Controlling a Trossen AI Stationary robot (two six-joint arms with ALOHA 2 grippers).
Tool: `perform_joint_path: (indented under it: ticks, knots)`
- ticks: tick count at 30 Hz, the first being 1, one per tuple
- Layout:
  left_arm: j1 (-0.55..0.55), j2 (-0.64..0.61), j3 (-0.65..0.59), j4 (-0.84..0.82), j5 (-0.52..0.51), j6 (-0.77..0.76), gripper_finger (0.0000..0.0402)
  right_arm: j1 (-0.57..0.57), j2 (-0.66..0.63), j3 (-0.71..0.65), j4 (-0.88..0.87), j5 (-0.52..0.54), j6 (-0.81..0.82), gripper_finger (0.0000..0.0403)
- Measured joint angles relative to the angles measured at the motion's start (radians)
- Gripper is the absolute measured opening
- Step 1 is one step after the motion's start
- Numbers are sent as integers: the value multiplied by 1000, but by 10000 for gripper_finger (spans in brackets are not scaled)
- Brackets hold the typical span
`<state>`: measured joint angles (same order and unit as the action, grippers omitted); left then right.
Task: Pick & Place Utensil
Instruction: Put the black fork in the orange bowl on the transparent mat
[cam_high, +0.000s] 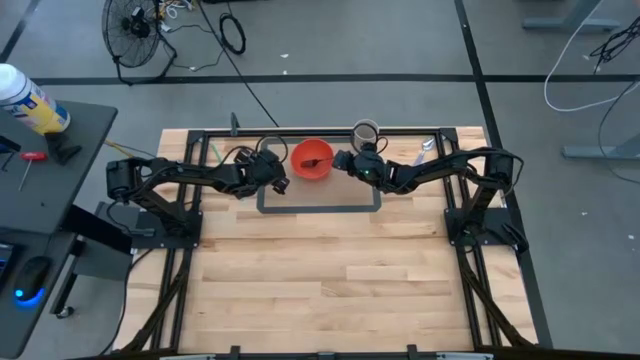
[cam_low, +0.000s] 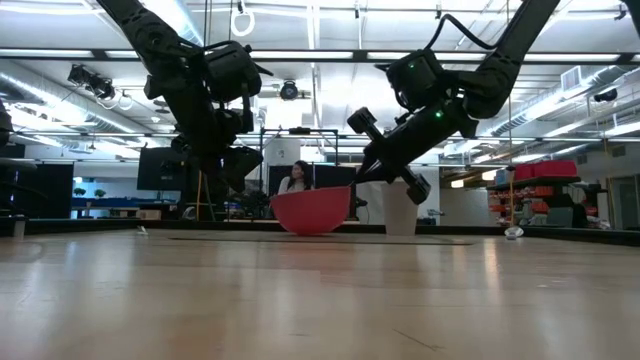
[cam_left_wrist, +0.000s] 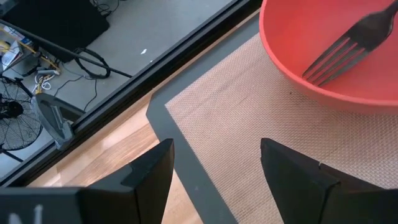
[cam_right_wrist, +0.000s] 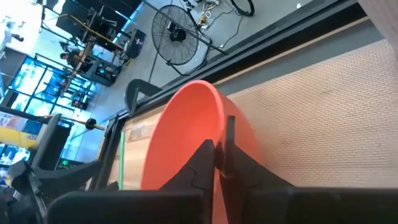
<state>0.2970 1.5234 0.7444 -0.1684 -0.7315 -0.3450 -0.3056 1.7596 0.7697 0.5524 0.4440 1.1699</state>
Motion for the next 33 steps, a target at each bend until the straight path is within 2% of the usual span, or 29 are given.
perform_joint_path:
  ticks: [16, 33]
  knots:
    - [0, 0, 0, 0, 0, 0, 243, 11, -2, 1, -67, 12, 25, 24]
    - [0, 0, 0, 0, 0, 0, 243, 20, -1, 1, -90, -8, 24, 124]
